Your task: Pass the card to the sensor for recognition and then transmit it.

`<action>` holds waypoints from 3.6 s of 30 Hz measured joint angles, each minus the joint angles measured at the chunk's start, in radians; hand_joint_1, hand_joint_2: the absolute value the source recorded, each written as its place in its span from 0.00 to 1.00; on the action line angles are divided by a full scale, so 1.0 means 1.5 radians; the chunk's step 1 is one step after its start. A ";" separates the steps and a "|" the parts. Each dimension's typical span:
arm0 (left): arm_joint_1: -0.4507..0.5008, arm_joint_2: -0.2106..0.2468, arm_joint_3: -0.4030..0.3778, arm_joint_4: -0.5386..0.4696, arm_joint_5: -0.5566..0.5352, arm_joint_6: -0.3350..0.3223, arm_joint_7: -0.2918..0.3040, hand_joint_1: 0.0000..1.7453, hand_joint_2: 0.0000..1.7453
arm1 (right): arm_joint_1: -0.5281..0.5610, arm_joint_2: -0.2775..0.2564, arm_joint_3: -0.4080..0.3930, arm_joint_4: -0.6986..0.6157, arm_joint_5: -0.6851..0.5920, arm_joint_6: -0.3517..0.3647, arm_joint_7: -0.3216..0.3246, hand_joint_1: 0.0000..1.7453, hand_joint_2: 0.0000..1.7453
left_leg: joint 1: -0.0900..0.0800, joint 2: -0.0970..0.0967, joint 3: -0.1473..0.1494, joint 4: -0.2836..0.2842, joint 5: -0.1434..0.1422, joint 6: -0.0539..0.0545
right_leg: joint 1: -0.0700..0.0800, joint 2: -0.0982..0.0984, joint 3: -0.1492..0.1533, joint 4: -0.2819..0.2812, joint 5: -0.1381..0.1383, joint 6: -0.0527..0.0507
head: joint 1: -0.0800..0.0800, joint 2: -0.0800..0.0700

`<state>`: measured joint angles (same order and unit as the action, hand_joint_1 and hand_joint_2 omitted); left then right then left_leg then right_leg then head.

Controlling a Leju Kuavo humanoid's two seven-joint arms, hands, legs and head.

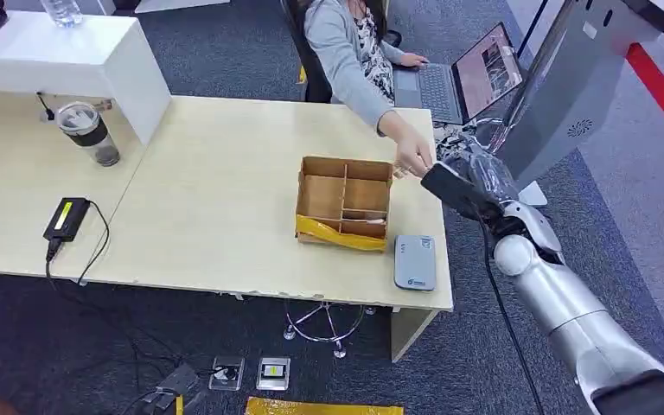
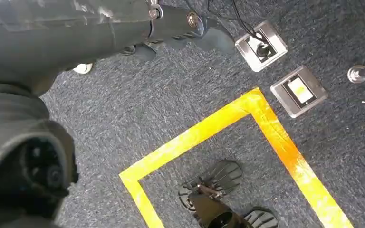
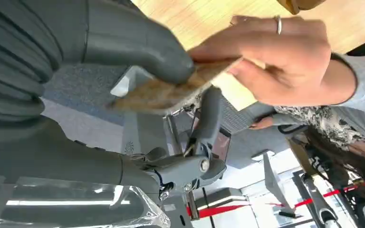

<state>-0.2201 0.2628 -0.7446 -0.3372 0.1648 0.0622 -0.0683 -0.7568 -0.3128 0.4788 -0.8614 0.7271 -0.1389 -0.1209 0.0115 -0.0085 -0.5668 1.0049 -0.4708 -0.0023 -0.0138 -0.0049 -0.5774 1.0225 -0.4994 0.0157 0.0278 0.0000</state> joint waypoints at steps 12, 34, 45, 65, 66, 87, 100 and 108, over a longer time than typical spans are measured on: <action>0.005 0.001 0.021 -0.008 -0.019 0.000 0.004 0.00 0.00 | 0.005 0.000 -0.001 -0.017 -0.005 0.009 0.004 1.00 1.00 | 0.000 0.000 0.000 0.000 0.000 0.000 | 0.000 0.000 0.000 0.000 0.000 0.000 | 0.000 0.000; 0.029 0.004 0.044 -0.033 -0.033 0.003 0.013 0.00 0.00 | 0.088 -0.023 0.002 -0.100 -0.004 0.043 0.022 1.00 1.00 | 0.000 0.000 0.000 0.000 0.000 0.000 | 0.000 0.001 0.000 0.000 0.000 0.000 | 0.000 0.000; 0.032 0.004 0.055 -0.042 -0.036 0.004 0.013 0.00 0.00 | 0.125 -0.023 0.023 -0.128 -0.008 0.049 0.033 1.00 1.00 | 0.000 0.001 0.000 0.000 0.000 0.000 | 0.000 0.001 0.000 0.000 0.000 0.000 | 0.000 0.000; 0.033 0.004 0.068 -0.052 -0.045 0.000 0.024 0.00 0.00 | 0.086 0.022 0.068 0.045 -0.088 0.045 -0.012 1.00 1.00 | 0.000 0.000 0.000 0.000 0.000 0.000 | 0.000 0.001 0.000 0.000 0.000 0.000 | 0.000 0.000; 0.033 0.004 0.069 -0.052 -0.046 0.000 0.025 0.00 0.00 | 0.083 0.024 0.069 0.055 -0.090 0.044 -0.013 1.00 1.00 | 0.000 0.000 0.000 0.000 0.000 0.000 | 0.000 0.001 0.000 0.000 0.000 0.000 | 0.000 0.000; 0.034 0.004 0.077 -0.052 -0.058 -0.006 0.033 0.00 0.00 | 0.035 0.045 0.069 0.176 -0.118 0.031 -0.030 1.00 1.00 | 0.000 0.001 0.000 0.000 0.000 0.000 | 0.000 0.001 0.000 0.000 0.000 0.000 | 0.000 0.000; 0.035 0.004 0.077 -0.060 -0.057 -0.006 0.041 0.00 0.00 | 0.032 0.043 0.069 0.213 -0.082 -0.001 -0.015 1.00 1.00 | 0.000 0.001 0.001 0.000 0.000 0.000 | 0.000 0.001 0.000 0.000 0.000 0.000 | 0.000 0.000; 0.036 0.005 0.077 -0.060 -0.056 -0.007 0.041 0.00 0.00 | 0.026 0.037 0.066 0.224 -0.083 -0.003 -0.018 1.00 1.00 | 0.000 0.002 0.001 0.000 0.000 0.000 | 0.000 0.001 0.000 0.000 0.000 0.000 | 0.000 0.000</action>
<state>-0.1668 0.2697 -0.6298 -0.4276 0.0801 0.0519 -0.0061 -0.7173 -0.2579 0.5772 -0.5261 0.6028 -0.1430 -0.1473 0.0118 -0.0062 -0.5651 1.0048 -0.4708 -0.0025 -0.0136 -0.0027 -0.5768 1.0221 -0.4993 0.0156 0.0275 0.0000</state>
